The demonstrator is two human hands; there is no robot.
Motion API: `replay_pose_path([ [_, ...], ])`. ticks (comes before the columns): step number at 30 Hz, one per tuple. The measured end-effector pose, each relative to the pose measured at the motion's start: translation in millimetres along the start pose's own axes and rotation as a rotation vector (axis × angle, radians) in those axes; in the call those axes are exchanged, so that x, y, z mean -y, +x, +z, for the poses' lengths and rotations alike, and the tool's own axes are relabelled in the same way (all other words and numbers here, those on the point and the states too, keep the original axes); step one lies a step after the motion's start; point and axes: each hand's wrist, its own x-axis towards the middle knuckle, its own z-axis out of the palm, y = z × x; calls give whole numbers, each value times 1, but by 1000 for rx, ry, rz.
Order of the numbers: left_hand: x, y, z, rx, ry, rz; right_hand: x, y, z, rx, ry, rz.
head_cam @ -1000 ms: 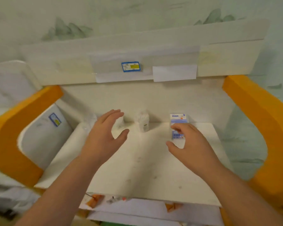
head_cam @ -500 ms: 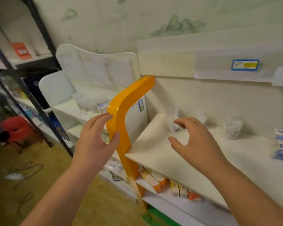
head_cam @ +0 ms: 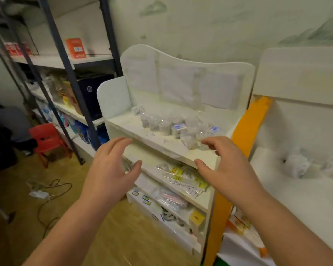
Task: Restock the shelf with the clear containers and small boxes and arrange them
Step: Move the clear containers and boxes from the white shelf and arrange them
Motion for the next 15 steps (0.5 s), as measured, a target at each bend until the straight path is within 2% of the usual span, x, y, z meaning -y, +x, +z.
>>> replay_pose_path([
  [8, 73, 58, 20, 23, -23, -23, 5, 53, 79, 82, -33, 19],
  [15, 119, 132, 46, 2, -7, -74, -11, 132, 149, 92, 58, 28],
])
